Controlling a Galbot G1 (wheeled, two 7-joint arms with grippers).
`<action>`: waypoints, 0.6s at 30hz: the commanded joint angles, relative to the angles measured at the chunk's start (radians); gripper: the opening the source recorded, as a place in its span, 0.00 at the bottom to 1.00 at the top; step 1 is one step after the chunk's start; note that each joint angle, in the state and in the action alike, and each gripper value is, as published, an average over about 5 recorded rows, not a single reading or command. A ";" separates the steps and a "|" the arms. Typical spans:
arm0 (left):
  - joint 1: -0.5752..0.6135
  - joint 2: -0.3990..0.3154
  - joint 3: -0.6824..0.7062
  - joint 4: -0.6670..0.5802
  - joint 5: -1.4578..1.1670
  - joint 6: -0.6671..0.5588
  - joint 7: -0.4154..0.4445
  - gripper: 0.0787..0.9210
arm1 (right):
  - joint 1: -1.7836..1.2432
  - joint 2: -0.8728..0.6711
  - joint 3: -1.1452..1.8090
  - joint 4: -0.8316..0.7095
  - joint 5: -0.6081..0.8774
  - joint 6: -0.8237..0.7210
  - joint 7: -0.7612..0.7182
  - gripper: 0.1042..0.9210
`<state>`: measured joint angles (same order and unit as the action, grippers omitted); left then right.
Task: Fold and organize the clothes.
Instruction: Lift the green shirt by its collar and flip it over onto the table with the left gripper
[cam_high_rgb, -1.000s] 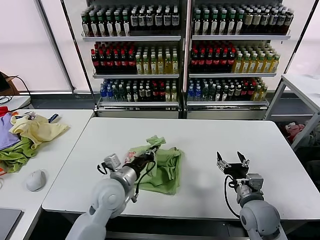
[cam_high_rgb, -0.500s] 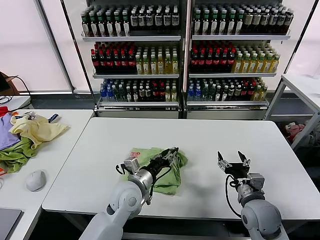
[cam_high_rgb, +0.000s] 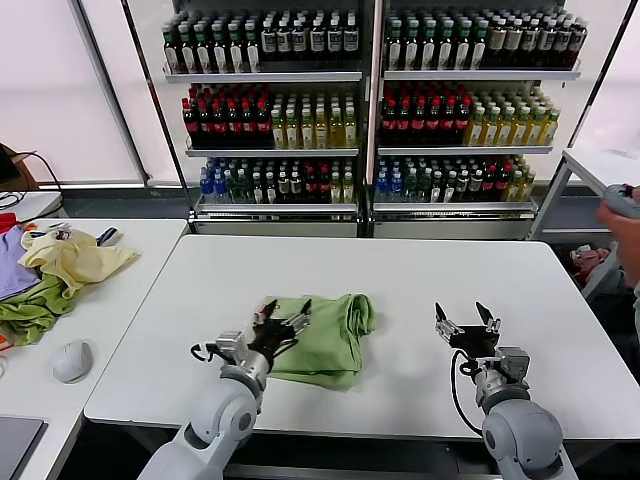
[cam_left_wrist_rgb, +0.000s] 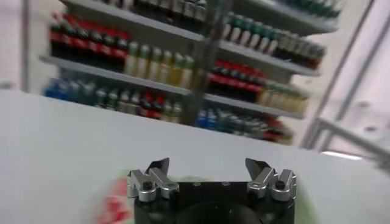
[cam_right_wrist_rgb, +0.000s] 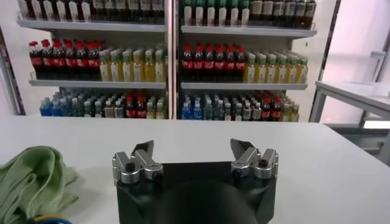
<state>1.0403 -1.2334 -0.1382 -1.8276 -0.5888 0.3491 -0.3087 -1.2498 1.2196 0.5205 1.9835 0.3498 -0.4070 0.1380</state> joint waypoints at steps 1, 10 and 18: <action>0.030 0.045 -0.047 0.130 0.262 0.006 -0.101 0.88 | 0.003 0.005 -0.004 -0.006 -0.004 0.001 0.001 0.88; 0.004 0.046 -0.007 0.132 0.164 0.098 -0.060 0.87 | 0.001 0.015 -0.007 -0.004 -0.013 0.001 0.001 0.88; -0.001 0.057 0.004 0.118 0.065 0.166 -0.010 0.62 | 0.000 0.012 0.001 0.000 -0.011 0.001 0.000 0.88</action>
<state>1.0384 -1.1881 -0.1355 -1.7270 -0.4598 0.4346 -0.3473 -1.2497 1.2318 0.5190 1.9818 0.3378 -0.4066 0.1383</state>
